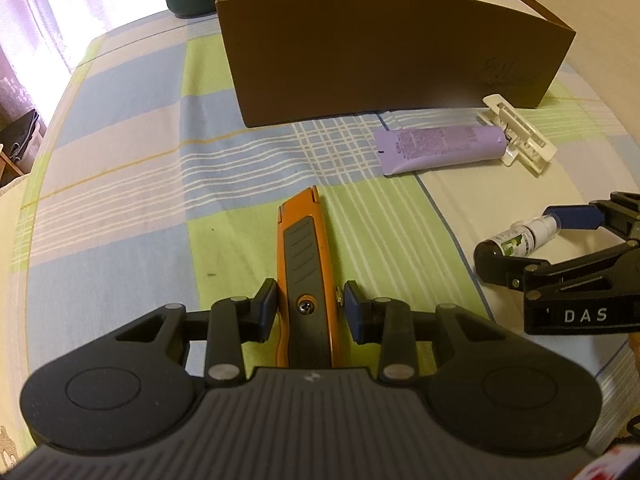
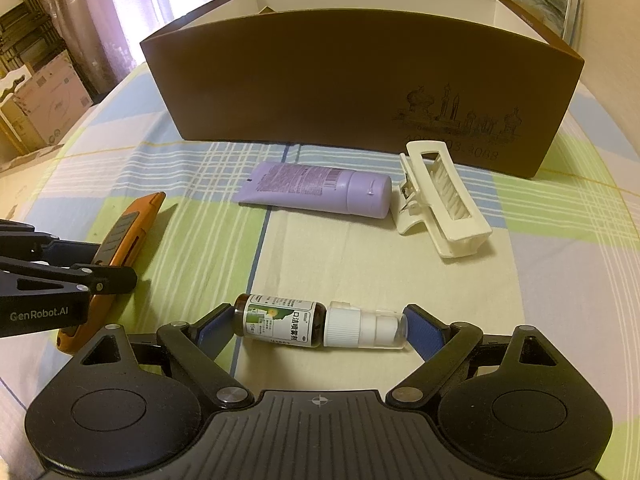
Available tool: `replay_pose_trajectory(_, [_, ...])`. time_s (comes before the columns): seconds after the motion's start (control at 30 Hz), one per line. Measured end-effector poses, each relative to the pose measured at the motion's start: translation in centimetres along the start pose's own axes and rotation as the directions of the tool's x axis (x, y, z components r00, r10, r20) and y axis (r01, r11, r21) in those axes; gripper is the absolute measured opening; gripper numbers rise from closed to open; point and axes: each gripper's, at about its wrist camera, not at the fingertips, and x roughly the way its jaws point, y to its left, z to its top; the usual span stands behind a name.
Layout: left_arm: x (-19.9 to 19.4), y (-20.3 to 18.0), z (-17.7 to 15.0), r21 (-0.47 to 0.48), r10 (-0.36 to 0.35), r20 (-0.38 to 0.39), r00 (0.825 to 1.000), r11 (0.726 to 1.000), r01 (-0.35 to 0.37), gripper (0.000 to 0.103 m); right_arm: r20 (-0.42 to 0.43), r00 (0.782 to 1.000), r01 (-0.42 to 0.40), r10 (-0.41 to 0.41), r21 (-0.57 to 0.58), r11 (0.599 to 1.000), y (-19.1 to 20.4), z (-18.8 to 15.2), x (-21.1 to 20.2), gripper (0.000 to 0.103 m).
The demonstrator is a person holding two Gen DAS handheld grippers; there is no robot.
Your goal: Organize rigid objects
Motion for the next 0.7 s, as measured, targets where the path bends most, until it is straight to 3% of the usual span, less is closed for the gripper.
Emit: replay_pose_trajectory(0.7, [-1.8,-0.9,0.4,0.018,-0.010,0.043,0.999,1.000,0.009,0.030,0.047,0.999,-0.018,0.018,0.010,1.000,0.2,-0.7,-1.6,0.087])
